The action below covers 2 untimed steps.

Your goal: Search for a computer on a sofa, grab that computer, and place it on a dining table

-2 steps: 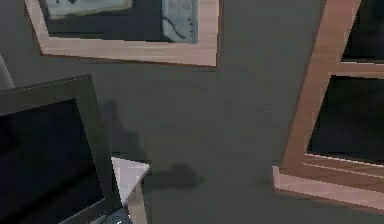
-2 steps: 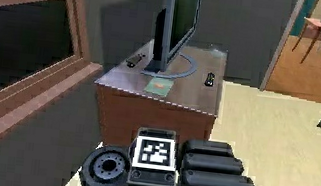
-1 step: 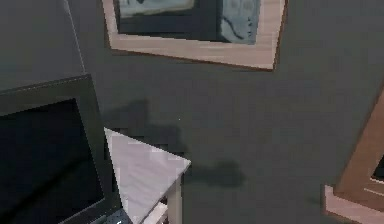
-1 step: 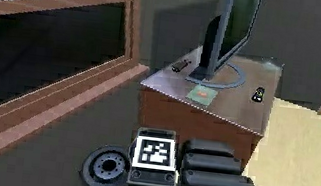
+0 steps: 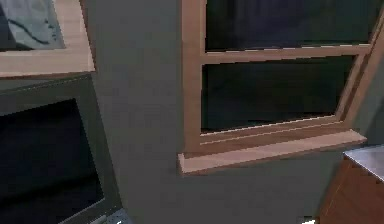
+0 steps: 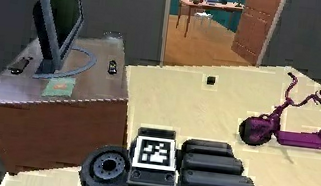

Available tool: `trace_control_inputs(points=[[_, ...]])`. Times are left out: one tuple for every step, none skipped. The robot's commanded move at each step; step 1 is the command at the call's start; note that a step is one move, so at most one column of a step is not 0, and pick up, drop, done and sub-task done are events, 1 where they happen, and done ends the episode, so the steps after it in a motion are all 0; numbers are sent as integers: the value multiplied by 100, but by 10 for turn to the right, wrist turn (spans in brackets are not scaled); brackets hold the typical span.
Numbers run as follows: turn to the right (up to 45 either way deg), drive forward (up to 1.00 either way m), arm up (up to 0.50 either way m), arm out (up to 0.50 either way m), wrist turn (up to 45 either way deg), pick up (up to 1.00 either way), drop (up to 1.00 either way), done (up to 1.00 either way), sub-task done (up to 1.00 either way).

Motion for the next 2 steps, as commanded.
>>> trace_control_inputs(points=[[330, 0, 0, 0, 0, 0, 0, 0, 0], [-450, 0, 0, 0, 0, 0, 0, 0, 0]])
